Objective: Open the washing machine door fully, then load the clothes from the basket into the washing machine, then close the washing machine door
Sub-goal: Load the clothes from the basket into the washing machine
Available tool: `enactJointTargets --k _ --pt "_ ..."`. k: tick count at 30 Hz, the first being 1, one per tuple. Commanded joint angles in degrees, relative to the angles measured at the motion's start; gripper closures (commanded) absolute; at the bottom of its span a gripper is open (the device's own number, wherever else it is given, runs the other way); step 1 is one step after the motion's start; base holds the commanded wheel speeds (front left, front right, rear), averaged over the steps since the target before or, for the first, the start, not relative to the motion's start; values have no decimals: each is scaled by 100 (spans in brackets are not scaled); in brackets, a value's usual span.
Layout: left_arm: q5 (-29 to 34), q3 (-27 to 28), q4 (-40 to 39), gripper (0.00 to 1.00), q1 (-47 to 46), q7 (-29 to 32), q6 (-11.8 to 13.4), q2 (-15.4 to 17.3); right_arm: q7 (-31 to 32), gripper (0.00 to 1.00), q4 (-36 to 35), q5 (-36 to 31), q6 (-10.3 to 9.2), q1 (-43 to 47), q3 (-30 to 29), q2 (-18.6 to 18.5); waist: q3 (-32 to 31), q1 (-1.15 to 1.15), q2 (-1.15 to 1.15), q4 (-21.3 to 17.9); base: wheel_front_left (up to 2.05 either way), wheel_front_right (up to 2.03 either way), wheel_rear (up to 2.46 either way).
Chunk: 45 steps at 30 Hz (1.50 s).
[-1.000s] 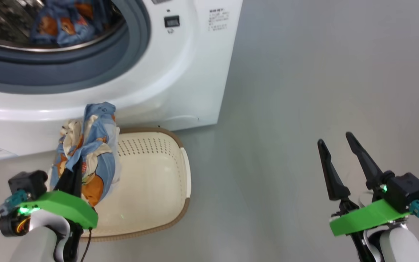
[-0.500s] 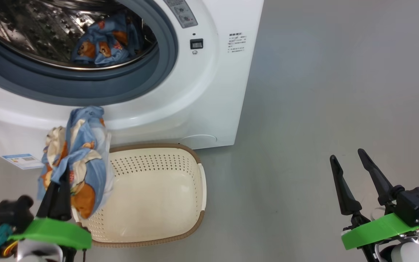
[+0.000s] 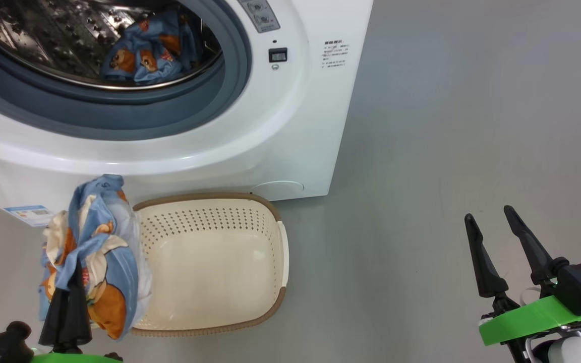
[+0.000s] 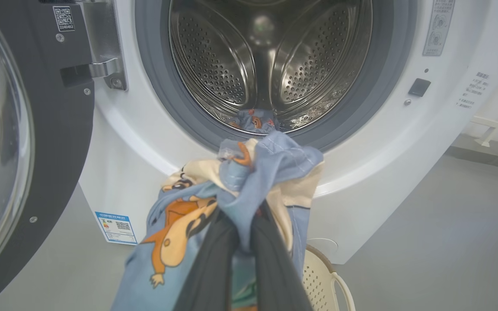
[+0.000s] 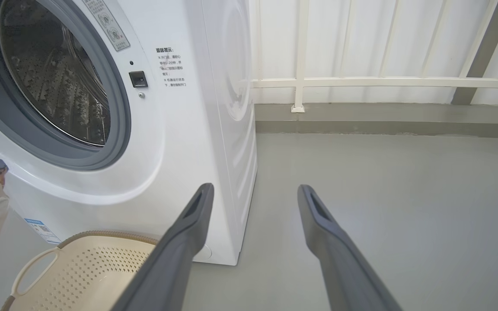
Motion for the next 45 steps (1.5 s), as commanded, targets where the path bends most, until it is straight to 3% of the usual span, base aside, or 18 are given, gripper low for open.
enactJointTargets --k 1,14,22,34,45 --pt "53 220 -216 100 -43 -38 -9 43 -28 0 -159 -47 8 31 106 -67 50 0 0 15 0 0 0" --pt "50 387 -395 100 -757 -38 -9 40 -28 0 -226 -53 8 -278 106 13 611 0 0 -112 0 0 0" --pt "22 404 -286 100 -1913 -38 -9 359 -28 0 -247 -47 8 -586 155 148 1139 0 0 -217 0 0 0" --pt "-97 203 1069 100 -4316 -38 -9 993 -28 0 -232 0 8 -1131 332 328 1879 0 0 -542 0 0 0" --pt "80 71 2773 100 -5811 -38 -9 1489 -28 0 -216 47 8 -1303 490 478 2167 0 0 -918 0 0 0"
